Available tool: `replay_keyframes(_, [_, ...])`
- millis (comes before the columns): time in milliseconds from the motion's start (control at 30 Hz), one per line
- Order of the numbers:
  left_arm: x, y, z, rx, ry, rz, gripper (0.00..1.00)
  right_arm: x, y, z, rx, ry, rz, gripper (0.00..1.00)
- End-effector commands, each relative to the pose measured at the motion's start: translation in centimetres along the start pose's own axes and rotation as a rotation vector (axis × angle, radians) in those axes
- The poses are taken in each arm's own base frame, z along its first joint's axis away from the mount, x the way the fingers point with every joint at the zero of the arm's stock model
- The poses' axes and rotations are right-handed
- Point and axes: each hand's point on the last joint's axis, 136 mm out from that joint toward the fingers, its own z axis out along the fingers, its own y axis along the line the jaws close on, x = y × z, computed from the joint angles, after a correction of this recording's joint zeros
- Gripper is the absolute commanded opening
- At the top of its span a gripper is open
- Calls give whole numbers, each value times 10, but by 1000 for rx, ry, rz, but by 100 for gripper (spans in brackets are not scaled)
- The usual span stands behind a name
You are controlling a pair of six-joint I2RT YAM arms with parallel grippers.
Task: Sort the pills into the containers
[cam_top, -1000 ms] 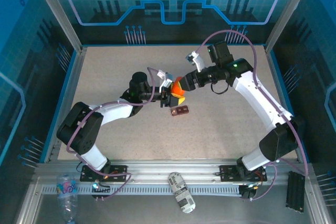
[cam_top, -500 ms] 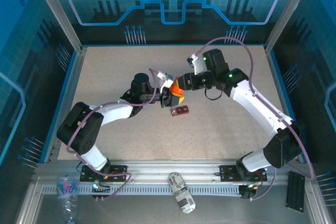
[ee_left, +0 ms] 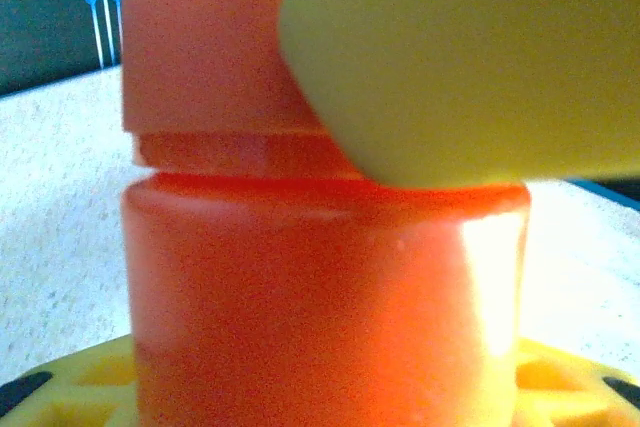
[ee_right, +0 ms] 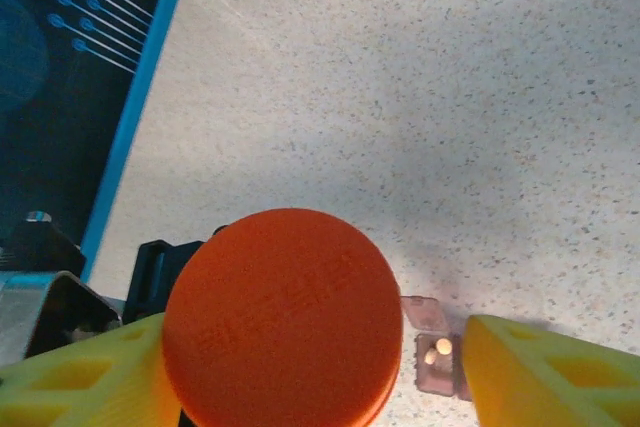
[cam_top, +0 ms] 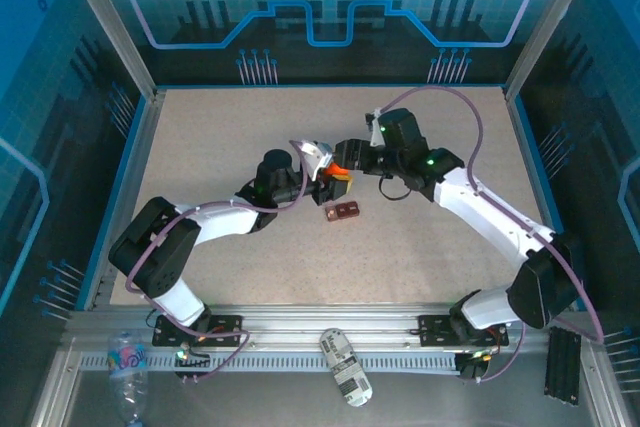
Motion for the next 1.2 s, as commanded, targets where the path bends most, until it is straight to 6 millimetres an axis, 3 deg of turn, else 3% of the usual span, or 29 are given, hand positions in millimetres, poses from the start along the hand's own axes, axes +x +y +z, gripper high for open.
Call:
replay_keyframes(0, [-39,1,-5,11,-117,34,0,-4,11,-31,-115,-18,-61,81])
replay_keyframes(167, [-39,-1,-11,89,-97,23,0,-16,11,-62,-233,-41,-146,86])
replay_keyframes(300, [-34,-23,-16,254,-51,10,0,-21,13,-69,-291,7,-217,86])
replay_keyframes(533, [-27,-45,-22,408,6,-21,0,-17,28,-60,-312,153,-341,86])
replay_keyframes(700, [-26,-48,-22,430,18,-35,0,-10,38,-52,-312,211,-390,86])
replay_keyframes(967, [-27,-49,-22,435,17,-35,0,3,35,-38,-312,268,-388,84])
replay_keyframes(1167, [-28,-48,-22,433,15,-36,0,13,36,-31,-329,302,-384,75])
